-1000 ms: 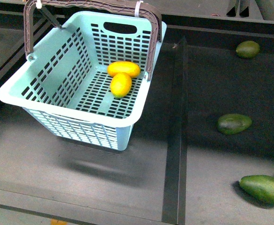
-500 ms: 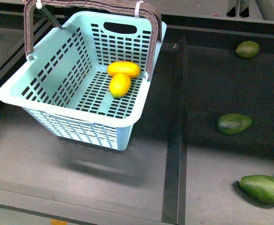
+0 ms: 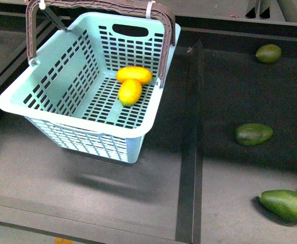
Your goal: Pick lemon and mango into basket
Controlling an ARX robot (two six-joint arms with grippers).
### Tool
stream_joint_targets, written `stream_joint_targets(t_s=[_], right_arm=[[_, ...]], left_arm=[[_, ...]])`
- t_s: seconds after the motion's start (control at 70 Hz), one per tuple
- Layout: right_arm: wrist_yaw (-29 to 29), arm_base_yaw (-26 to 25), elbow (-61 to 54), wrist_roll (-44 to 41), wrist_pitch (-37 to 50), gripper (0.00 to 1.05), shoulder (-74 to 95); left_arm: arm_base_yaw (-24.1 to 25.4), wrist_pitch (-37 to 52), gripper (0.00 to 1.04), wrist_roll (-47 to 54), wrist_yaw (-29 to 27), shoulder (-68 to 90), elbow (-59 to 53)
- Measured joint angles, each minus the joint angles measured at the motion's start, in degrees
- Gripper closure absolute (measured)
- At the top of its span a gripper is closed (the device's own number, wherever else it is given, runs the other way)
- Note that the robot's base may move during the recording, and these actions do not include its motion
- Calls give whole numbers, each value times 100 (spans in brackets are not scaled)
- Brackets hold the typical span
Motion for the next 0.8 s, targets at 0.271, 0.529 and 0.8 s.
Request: stream_joint_targets(t_s=[0.271,0.529,0.8], right_arm=[[0,0,0,0,0,9,0],[2,0,0,0,0,9,0],[0,0,0,0,0,9,0]], left_arm=[[0,-581,101,-2,0,-581,0],[0,-1646,101,0,0,-1613,2],[0,-1648,101,0,0,-1615,2]])
